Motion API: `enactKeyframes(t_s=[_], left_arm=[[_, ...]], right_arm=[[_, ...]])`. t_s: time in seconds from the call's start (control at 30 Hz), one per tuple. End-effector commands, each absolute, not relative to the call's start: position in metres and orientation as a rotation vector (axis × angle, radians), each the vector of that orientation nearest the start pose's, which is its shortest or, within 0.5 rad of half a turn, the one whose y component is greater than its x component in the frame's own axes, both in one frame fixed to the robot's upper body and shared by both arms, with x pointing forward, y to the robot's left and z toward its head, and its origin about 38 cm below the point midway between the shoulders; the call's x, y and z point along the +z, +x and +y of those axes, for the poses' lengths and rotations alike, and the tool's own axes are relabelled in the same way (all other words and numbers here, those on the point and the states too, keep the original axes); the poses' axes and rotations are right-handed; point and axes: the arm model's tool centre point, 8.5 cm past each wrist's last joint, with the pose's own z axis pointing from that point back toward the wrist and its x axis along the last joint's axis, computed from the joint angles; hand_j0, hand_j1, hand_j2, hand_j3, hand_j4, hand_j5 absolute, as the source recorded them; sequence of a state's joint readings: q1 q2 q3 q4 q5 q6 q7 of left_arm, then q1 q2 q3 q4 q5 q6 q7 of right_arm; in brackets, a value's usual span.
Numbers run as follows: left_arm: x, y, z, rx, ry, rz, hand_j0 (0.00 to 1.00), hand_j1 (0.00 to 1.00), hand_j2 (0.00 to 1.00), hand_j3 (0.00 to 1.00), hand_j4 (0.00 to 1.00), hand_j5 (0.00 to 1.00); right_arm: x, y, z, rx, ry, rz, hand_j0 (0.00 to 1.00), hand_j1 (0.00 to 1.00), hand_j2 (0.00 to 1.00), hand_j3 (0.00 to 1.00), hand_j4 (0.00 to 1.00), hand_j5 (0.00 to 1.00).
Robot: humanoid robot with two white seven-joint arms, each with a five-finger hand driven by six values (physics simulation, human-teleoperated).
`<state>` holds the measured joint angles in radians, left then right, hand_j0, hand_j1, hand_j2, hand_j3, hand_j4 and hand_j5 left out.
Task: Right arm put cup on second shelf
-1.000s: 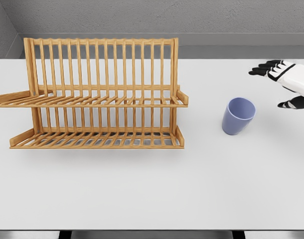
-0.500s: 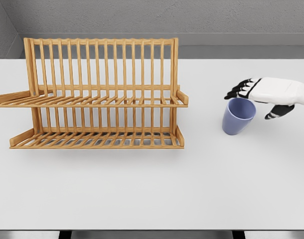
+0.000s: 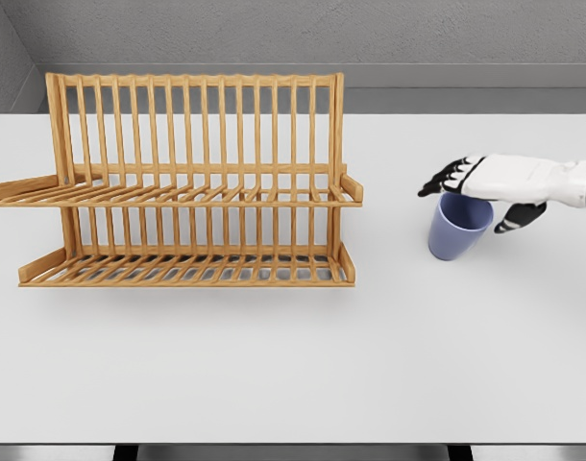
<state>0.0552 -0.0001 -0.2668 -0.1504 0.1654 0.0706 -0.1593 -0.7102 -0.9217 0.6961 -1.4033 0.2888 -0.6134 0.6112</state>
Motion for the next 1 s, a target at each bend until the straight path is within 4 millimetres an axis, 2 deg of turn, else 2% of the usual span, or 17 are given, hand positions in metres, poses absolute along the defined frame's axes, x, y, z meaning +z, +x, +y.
enactKeyframes(t_s=[0.0, 0.33, 0.37, 0.4, 0.47, 0.63, 0.77, 0.97], left_arm=[[-0.264, 0.006, 0.245, -0.103, -0.104, -0.009, 1.0, 1.0, 1.0, 1.0, 1.0, 1.0], [-0.264, 0.006, 0.245, -0.103, -0.104, -0.009, 1.0, 1.0, 1.0, 1.0, 1.0, 1.0], [-0.264, 0.006, 0.245, -0.103, -0.104, -0.009, 1.0, 1.0, 1.0, 1.0, 1.0, 1.0], [-0.264, 0.006, 0.245, -0.103, -0.104, -0.009, 1.0, 1.0, 1.0, 1.0, 1.0, 1.0], [-0.264, 0.006, 0.245, -0.103, -0.104, -0.009, 1.0, 1.0, 1.0, 1.0, 1.0, 1.0], [-0.264, 0.006, 0.245, -0.103, -0.104, -0.009, 1.0, 1.0, 1.0, 1.0, 1.0, 1.0], [-0.264, 0.006, 0.245, -0.103, -0.104, -0.009, 1.0, 1.0, 1.0, 1.0, 1.0, 1.0], [-0.264, 0.006, 0.245, -0.103, -0.104, -0.009, 1.0, 1.0, 1.0, 1.0, 1.0, 1.0]], right_arm=[[0.217, 0.433, -0.339, 2.119, -0.331, -1.243, 1.0, 1.0, 1.0, 1.0, 1.0, 1.0], [0.216, 0.432, -0.334, 2.137, -0.32, -1.243, 1.0, 1.0, 1.0, 1.0, 1.0, 1.0], [0.216, 0.432, -0.334, 2.137, -0.32, -1.243, 0.92, 0.92, 0.92, 0.92, 0.92, 0.92], [0.216, 0.432, -0.334, 2.137, -0.32, -1.243, 0.71, 0.71, 0.71, 0.71, 0.71, 0.71], [0.216, 0.432, -0.334, 2.138, -0.319, -1.244, 0.56, 0.56, 0.56, 0.56, 0.56, 0.56], [0.217, 0.432, -0.335, 2.137, -0.324, -1.245, 0.56, 0.56, 0.56, 0.56, 0.56, 0.56], [0.226, 0.434, -0.334, 2.135, -0.344, -1.262, 0.56, 0.56, 0.56, 0.56, 0.56, 0.56], [0.249, 0.44, -0.341, 2.099, -0.41, -1.314, 0.56, 0.56, 0.56, 0.56, 0.56, 0.56]])
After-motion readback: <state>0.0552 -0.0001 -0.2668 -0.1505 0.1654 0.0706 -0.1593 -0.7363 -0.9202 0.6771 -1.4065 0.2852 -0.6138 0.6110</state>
